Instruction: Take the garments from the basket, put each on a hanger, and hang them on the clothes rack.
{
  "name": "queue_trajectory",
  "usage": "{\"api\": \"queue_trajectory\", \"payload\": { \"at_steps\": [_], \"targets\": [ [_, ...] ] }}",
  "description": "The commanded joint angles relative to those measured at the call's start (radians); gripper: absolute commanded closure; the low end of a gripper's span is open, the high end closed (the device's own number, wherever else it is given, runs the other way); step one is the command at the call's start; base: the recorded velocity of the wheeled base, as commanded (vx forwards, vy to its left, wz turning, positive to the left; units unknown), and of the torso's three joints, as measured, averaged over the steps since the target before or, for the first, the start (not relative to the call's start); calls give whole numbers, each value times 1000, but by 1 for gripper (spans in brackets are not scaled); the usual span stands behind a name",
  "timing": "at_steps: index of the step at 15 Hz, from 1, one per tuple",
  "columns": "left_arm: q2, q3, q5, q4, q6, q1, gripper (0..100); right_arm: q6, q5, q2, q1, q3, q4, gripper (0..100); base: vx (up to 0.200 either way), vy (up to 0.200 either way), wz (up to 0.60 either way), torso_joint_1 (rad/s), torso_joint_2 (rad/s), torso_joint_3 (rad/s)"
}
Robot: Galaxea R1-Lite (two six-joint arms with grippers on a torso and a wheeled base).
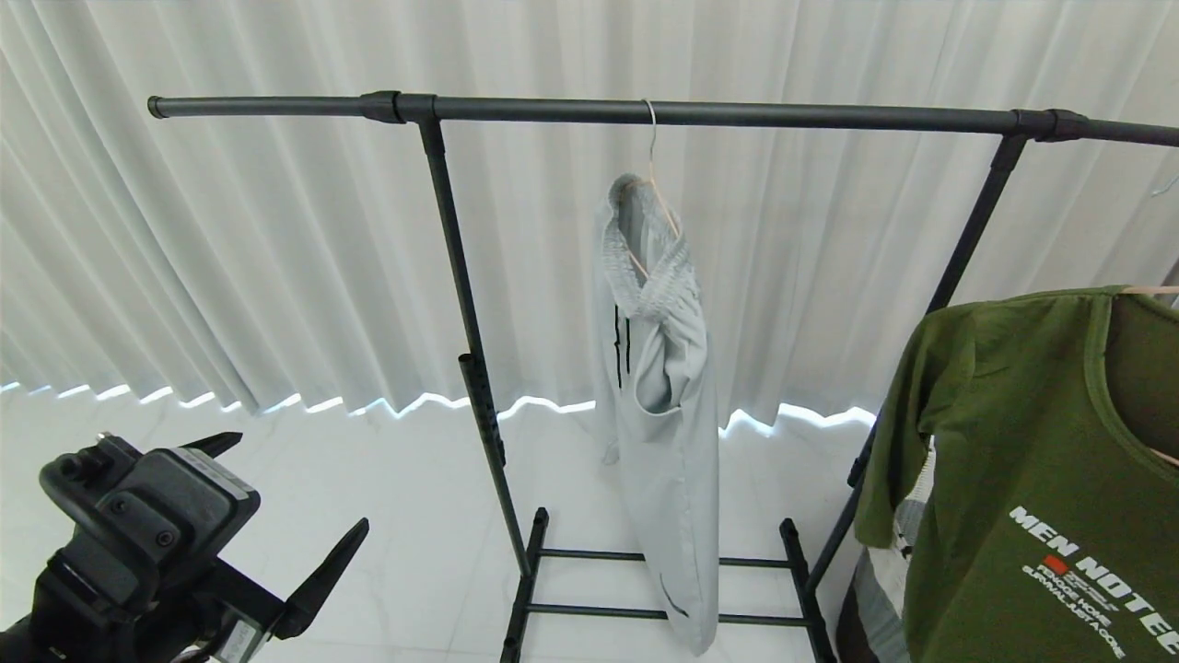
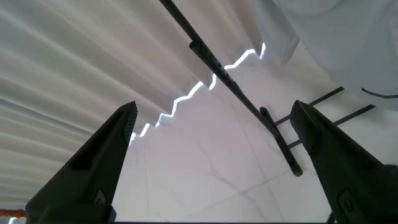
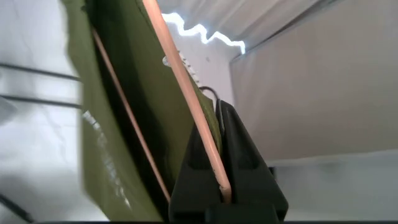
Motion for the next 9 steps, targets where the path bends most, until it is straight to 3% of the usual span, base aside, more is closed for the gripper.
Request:
{"api": "queue_trajectory", "payload": {
  "at_steps": [1, 9],
  "targets": [
    [4, 0, 1, 0, 0, 0, 0, 17, 0, 17, 1, -10, 0, 100, 200, 0, 0, -7, 7, -2],
    [-6, -1, 1, 0, -1, 0, 0, 52, 1, 89, 15, -38, -54, 100, 200, 0, 0, 3, 4, 7]
  ]
}}
